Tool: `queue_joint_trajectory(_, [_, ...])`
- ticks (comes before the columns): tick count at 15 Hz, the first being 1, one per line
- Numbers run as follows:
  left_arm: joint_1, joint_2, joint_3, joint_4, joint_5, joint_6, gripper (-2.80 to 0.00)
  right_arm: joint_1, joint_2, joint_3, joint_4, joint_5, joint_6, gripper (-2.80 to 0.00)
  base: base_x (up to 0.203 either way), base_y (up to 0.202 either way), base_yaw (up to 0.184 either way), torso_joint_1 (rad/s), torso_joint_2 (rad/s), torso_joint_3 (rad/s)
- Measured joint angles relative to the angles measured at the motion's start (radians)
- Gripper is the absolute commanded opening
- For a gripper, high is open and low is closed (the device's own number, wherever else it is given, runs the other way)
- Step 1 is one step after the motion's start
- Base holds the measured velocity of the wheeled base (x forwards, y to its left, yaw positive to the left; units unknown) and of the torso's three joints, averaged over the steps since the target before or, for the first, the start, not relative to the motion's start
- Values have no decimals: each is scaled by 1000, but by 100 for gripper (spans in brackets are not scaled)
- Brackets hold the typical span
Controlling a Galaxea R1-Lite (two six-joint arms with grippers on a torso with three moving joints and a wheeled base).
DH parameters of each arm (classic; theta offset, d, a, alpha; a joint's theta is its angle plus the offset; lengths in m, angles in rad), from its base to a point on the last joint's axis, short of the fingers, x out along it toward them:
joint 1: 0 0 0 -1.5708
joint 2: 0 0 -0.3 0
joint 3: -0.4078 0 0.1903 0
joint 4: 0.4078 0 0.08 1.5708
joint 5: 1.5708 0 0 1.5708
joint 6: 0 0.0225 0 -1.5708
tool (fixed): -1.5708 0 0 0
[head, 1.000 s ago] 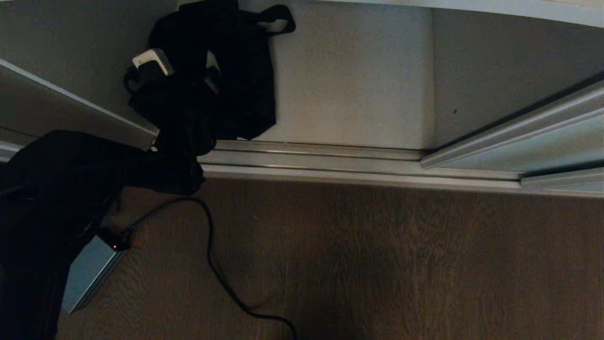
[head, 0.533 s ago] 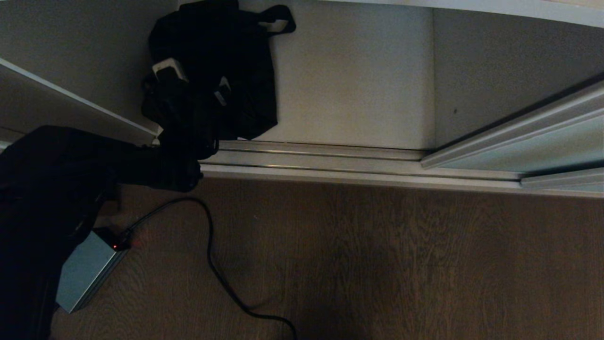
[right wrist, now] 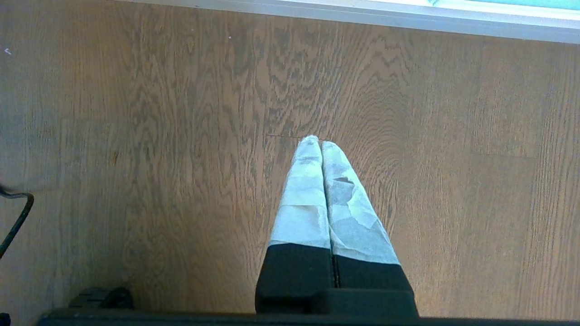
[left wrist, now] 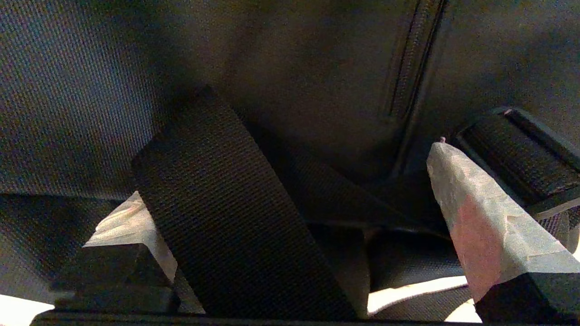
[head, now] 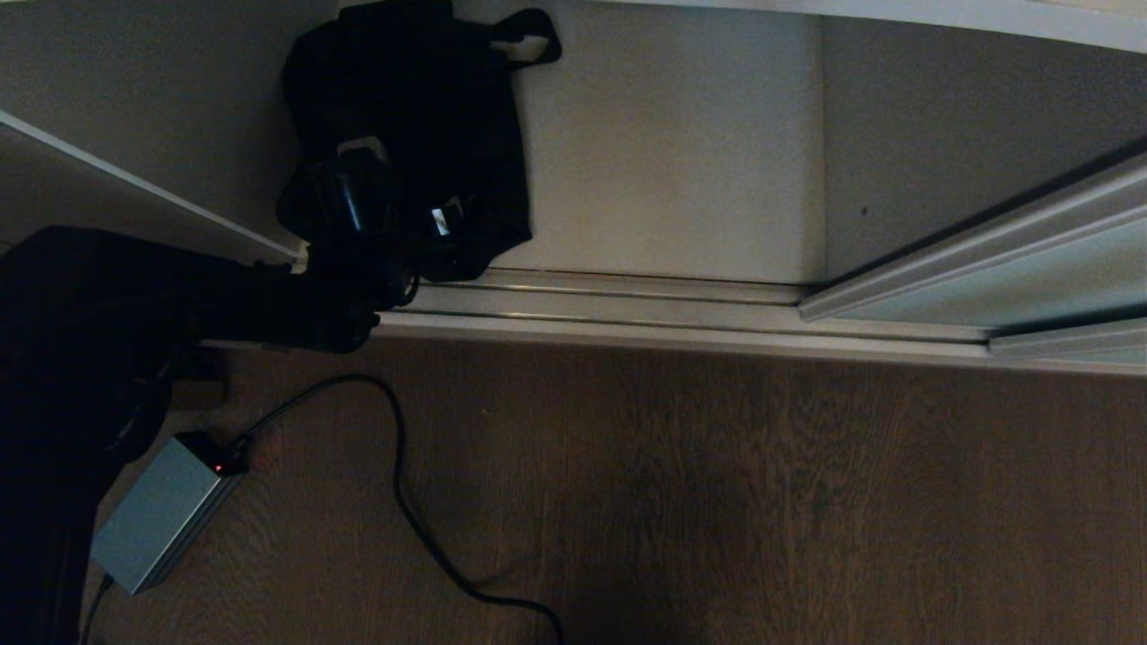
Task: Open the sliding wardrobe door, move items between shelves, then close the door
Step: Place the bag on the lower shelf
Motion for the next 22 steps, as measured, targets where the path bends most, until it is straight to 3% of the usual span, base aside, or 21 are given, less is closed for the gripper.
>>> queue_joint_trajectory(2, [-1,-13,0,-10,13,-18,0,0,0,0,0,0,0,-280,0,0,0,0,0,0])
queue_joint_trajectory(6, [-1,-74,16,-94,62,-188,0,0,0,0,0,0,0,-280,0,0,0,0,0,0])
queue_joint_trajectory(10, [-6,-157,92,-91,62,-206,0,0,0,0,0,0,0,-280,0,0,0,0,0,0])
queue_joint_trajectory(15, [-32,-208,125,71,26,-214,0,0,0,0,0,0,0,-280,0,0,0,0,0,0])
queue_joint_trajectory(18, [-49,-218,123,185,-46,-295,0,0,0,0,0,0,0,-280,0,0,0,0,0,0])
queue_joint_trajectory(22, [-58,-225,112,178,-65,-413,0,0,0,0,0,0,0,-280,0,0,0,0,0,0])
